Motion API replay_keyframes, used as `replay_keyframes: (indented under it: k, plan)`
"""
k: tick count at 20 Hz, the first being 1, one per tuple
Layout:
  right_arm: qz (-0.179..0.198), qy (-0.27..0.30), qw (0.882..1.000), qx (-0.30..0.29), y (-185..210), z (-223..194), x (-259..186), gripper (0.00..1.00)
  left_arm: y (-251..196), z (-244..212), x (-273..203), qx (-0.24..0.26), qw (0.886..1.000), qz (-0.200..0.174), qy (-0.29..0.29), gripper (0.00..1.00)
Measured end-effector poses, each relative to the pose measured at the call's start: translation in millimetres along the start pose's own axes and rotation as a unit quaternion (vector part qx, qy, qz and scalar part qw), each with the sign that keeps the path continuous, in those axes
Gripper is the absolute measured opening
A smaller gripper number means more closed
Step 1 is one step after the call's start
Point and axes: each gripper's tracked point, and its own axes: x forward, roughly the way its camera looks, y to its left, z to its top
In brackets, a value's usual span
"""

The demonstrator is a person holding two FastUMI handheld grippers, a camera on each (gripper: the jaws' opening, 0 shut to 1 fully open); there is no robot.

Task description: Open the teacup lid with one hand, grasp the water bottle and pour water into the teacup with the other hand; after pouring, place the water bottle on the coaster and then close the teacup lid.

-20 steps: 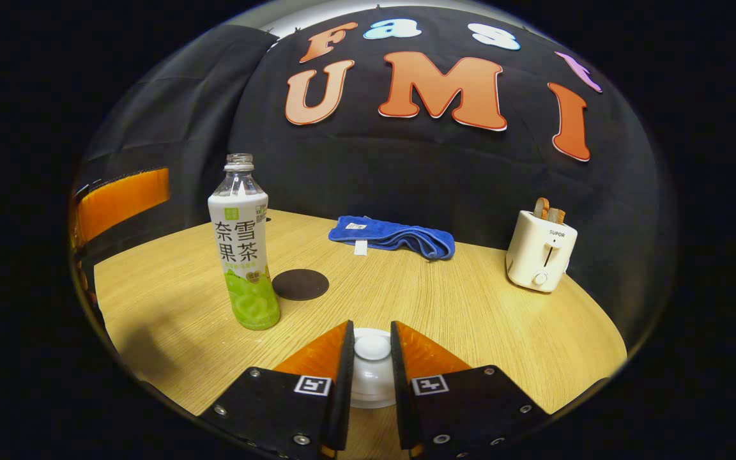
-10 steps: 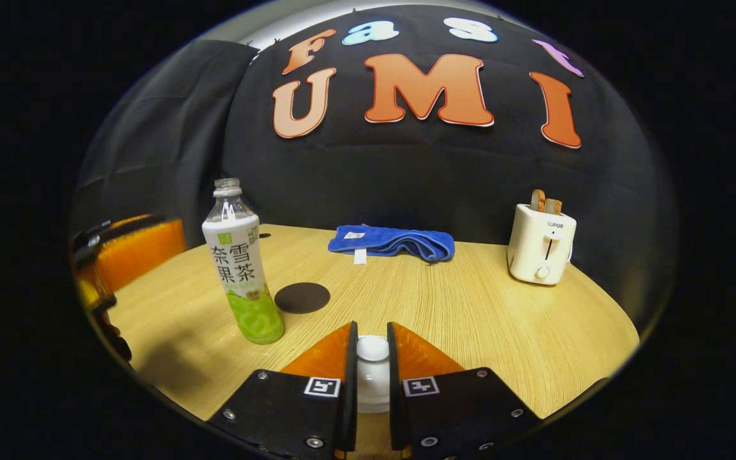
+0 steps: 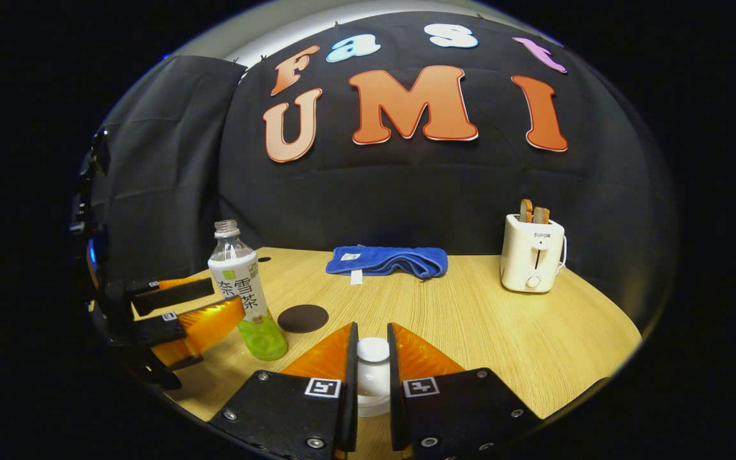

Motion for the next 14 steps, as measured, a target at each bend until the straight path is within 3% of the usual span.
replay_keyframes:
  k: [5, 6, 7, 10, 14]
  plan:
    - [-0.006, -0.006, 1.0, 0.014, -11, 6, -5, 0.21, -5, -18, 20, -0.011, 1.0, -0.003, 0.025, 0.98]
    - [-0.008, -0.007, 1.0, 0.013, -13, 6, -8, 0.21, -5, -21, 26, -0.016, 0.999, 0.0, 0.031, 0.89]
    - [-0.01, -0.007, 1.0, 0.013, -16, 7, -9, 0.21, -4, -25, 27, -0.018, 0.999, 0.001, 0.036, 0.88]
    - [-0.013, -0.011, 1.0, 0.019, -22, 10, -16, 0.21, 0, -24, 33, -0.025, 0.999, 0.006, 0.031, 0.72]
    - [-0.018, -0.017, 0.999, 0.028, -32, 14, -23, 0.21, 3, -23, 36, -0.013, 0.999, 0.009, 0.028, 0.7]
